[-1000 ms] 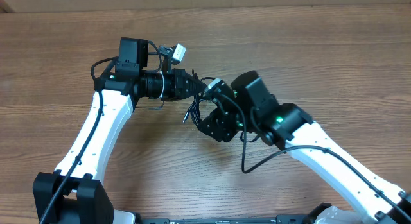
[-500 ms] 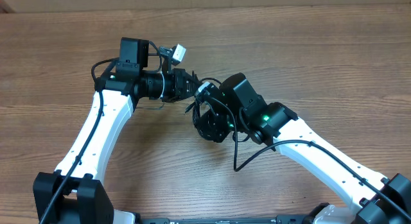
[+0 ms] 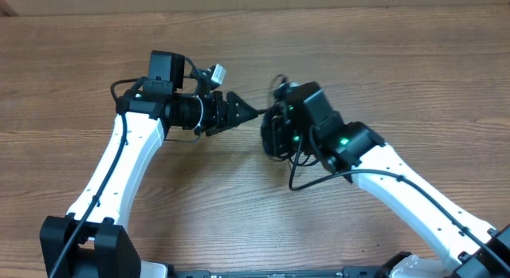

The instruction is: Untangle cables

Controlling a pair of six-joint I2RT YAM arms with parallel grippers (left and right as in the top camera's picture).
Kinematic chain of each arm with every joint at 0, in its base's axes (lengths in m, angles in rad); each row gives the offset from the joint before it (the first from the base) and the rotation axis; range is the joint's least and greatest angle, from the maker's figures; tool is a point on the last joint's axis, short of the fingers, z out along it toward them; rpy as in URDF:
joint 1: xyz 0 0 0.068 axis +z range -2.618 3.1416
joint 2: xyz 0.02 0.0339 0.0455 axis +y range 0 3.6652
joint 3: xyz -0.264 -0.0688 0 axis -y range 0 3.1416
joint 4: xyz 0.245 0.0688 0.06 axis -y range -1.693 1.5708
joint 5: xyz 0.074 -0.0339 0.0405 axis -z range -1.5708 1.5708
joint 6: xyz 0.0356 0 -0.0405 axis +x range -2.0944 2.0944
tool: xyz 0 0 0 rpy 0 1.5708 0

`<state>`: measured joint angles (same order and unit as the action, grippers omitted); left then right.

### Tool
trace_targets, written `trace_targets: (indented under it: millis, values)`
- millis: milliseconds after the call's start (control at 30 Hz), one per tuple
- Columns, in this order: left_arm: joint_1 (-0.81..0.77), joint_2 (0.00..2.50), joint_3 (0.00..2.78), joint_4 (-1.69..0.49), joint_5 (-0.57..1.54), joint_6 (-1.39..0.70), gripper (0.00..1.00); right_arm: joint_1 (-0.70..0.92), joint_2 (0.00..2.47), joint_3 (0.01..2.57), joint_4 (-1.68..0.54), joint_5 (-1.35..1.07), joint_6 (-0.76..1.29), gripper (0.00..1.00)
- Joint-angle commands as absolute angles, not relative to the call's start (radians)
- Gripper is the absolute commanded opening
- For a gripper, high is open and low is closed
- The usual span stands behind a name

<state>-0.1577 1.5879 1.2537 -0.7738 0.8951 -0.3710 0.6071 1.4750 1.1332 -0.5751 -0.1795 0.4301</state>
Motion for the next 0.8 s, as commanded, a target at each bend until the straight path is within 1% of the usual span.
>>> trace_targets:
  millis: [0,33,100,200,300,367,467,533,633,767]
  values:
    - [-0.165,1.565,1.265,-0.812,0.884,-0.39,0.47,0.534,1.442,1.163,-0.562,-0.088,0.67,0.04]
    - [-0.166,1.565,1.265,-0.828,0.884,-0.389,0.44,0.509,1.442,1.163,-0.556,-0.096,0.723,0.04]
    - [-0.171,1.565,1.265,-0.86,0.883,-0.389,0.42,0.477,1.442,1.163,-0.538,-0.131,0.769,0.04]
    - [-0.201,1.565,1.258,-0.863,0.882,-0.389,0.43,0.448,1.442,1.163,-0.501,-0.208,0.805,0.04]
    - [-0.255,1.565,1.247,-0.831,0.873,-0.382,0.49,0.438,1.442,1.163,-0.48,-0.25,0.875,0.04]
    - [-0.296,1.565,1.241,-0.802,0.844,-0.384,0.54,0.438,1.442,1.163,-0.48,-0.259,0.936,0.04]
    - [-0.346,1.565,1.235,-0.753,0.773,-0.443,0.67,0.438,1.442,1.163,-0.48,-0.284,1.003,0.04]
    - [-0.369,1.565,1.233,-0.727,0.724,-0.483,0.71,0.438,1.442,1.163,-0.48,-0.29,1.044,0.04]
    - [-0.391,1.565,1.231,-0.708,0.67,-0.523,0.74,0.436,1.442,1.163,-0.476,-0.29,1.088,0.04]
    - [-0.432,1.565,1.231,-0.684,0.605,-0.563,0.74,0.436,1.442,1.163,-0.473,-0.294,1.204,0.04]
